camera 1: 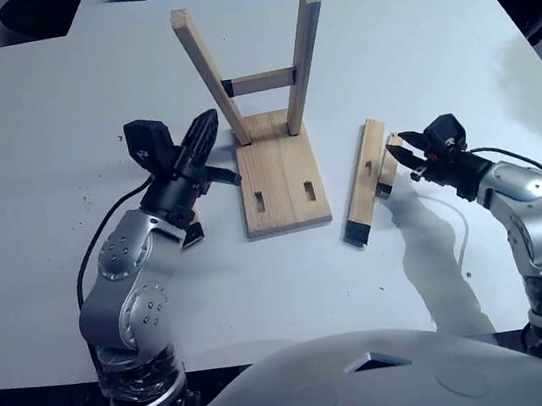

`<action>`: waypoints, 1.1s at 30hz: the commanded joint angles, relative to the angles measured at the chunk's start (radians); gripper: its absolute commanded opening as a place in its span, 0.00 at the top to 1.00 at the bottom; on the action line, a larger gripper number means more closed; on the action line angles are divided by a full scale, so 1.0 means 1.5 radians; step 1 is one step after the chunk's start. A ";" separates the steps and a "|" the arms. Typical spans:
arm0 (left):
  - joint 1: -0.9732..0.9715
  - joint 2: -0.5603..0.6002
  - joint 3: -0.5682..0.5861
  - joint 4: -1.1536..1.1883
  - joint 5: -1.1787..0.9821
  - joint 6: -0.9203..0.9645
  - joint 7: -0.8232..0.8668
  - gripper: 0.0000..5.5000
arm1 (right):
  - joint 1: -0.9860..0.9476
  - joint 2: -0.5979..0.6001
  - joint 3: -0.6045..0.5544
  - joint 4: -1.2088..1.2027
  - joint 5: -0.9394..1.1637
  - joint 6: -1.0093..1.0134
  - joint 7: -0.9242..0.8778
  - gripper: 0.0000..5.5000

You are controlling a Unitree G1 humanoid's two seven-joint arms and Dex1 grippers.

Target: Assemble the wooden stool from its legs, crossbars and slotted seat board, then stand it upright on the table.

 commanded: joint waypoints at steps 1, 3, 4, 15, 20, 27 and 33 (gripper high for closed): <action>0.027 -0.004 0.001 -0.004 0.000 0.014 0.033 1.00 | 0.045 -0.020 0.030 -0.050 -0.034 0.012 -0.033 0.58; 0.033 -0.007 0.006 -0.009 -0.004 0.012 0.043 1.00 | 0.075 -0.028 0.046 -0.061 -0.049 0.006 -0.042 0.55; 0.033 -0.006 0.008 -0.006 -0.006 0.010 0.045 1.00 | 0.092 -0.029 0.052 -0.069 -0.056 0.002 -0.049 0.55; 0.043 -0.001 0.003 0.022 -0.003 -0.003 0.044 1.00 | 0.116 -0.058 0.083 -0.066 -0.058 -0.025 -0.033 0.55; 0.041 -0.002 -0.013 0.041 0.004 -0.016 0.040 1.00 | 0.101 -0.056 0.106 -0.036 -0.077 -0.046 -0.050 0.55; 0.046 -0.003 -0.028 0.058 0.011 -0.033 0.038 1.00 | 0.103 -0.065 0.107 0.003 -0.095 -0.081 -0.058 0.55; 0.056 -0.002 -0.038 0.063 0.019 -0.047 0.037 1.00 | 0.122 -0.078 0.083 0.015 -0.093 -0.085 -0.056 0.55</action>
